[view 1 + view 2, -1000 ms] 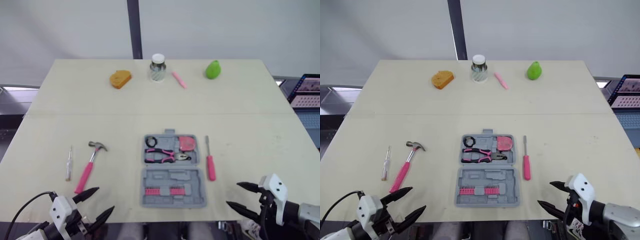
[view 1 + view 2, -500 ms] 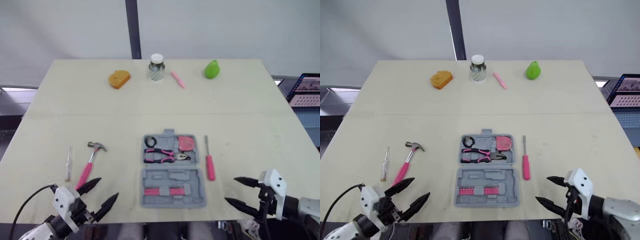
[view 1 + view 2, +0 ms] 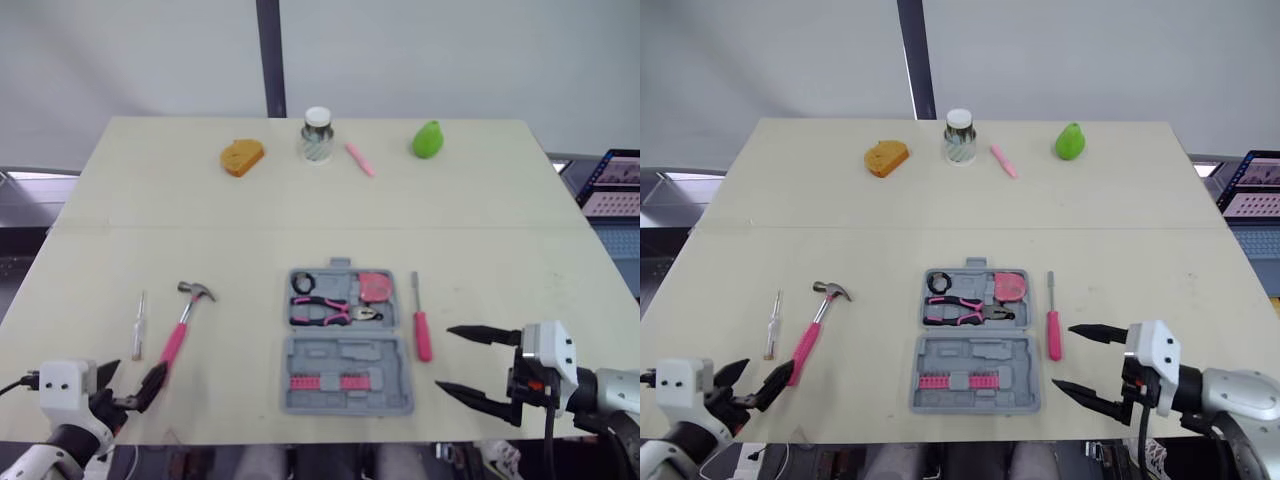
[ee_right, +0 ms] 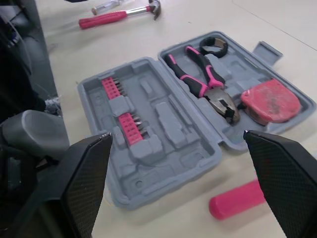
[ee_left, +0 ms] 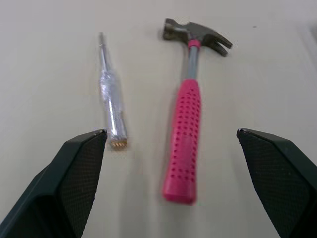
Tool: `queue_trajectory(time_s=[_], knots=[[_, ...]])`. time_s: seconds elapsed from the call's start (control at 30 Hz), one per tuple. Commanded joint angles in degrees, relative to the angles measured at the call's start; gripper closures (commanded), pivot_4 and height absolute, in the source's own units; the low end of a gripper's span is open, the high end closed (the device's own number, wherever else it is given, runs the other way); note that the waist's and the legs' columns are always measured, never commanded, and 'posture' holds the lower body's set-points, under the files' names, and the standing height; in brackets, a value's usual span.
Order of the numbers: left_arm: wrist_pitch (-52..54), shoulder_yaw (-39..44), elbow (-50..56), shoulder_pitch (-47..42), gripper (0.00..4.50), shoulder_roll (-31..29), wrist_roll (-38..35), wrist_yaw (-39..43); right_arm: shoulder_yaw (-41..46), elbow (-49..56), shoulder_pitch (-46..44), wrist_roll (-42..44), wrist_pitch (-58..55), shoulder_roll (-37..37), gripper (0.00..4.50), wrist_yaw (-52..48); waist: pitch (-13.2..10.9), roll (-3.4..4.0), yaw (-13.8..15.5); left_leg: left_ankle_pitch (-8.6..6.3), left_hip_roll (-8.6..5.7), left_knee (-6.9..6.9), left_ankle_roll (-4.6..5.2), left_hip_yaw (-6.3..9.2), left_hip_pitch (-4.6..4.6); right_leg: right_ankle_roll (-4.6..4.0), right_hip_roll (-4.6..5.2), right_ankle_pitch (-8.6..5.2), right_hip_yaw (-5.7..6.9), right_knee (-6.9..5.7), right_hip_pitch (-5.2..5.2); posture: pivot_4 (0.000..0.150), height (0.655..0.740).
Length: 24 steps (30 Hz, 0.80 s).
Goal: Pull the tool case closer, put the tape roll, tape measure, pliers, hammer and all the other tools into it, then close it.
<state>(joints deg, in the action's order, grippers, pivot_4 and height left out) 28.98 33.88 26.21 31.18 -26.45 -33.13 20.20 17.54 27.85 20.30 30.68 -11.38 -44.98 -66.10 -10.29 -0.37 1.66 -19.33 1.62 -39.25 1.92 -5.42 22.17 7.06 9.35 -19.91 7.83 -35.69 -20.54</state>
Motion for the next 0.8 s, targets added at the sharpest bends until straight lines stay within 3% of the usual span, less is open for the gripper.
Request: queue_trajectory(time_s=[0.03, 0.27, 0.8], knots=[[1.49, 2.44, -2.42, -2.55, 0.00, -3.05, -0.30, 1.03, -1.05, 2.77, -0.56, 0.73, 1.66, -0.27, 0.02, -1.18, 0.01, -0.02, -0.12, 0.00, 0.00, 0.00, 0.00, -0.01, 0.00, 0.00, 0.00, 0.00, -0.01, -0.01, 0.00, 0.150, 0.6950], [8.50, 2.38, -4.43, -9.37, 0.00, -7.43, 0.55, -2.26, -2.73, 1.79, -1.42, -0.90, 2.52, 0.29, 0.02, 0.09, 0.02, -0.06, -0.24, 0.02, 0.01, 0.00, -0.06, -0.02, -0.04, 0.00, -0.01, 0.00, -0.02, -0.06, 0.00, 0.150, 0.6950], [30.18, -1.94, -3.86, -27.19, 0.00, -7.05, 3.52, -16.46, -2.59, 2.39, -1.87, -2.03, 1.10, 0.32, 0.02, 4.87, 0.04, -0.09, -0.31, 0.13, 0.05, 0.00, -0.20, -0.01, -0.06, 0.04, -0.54, 0.02, -0.13, -0.28, 0.01, 0.150, 0.6950]])
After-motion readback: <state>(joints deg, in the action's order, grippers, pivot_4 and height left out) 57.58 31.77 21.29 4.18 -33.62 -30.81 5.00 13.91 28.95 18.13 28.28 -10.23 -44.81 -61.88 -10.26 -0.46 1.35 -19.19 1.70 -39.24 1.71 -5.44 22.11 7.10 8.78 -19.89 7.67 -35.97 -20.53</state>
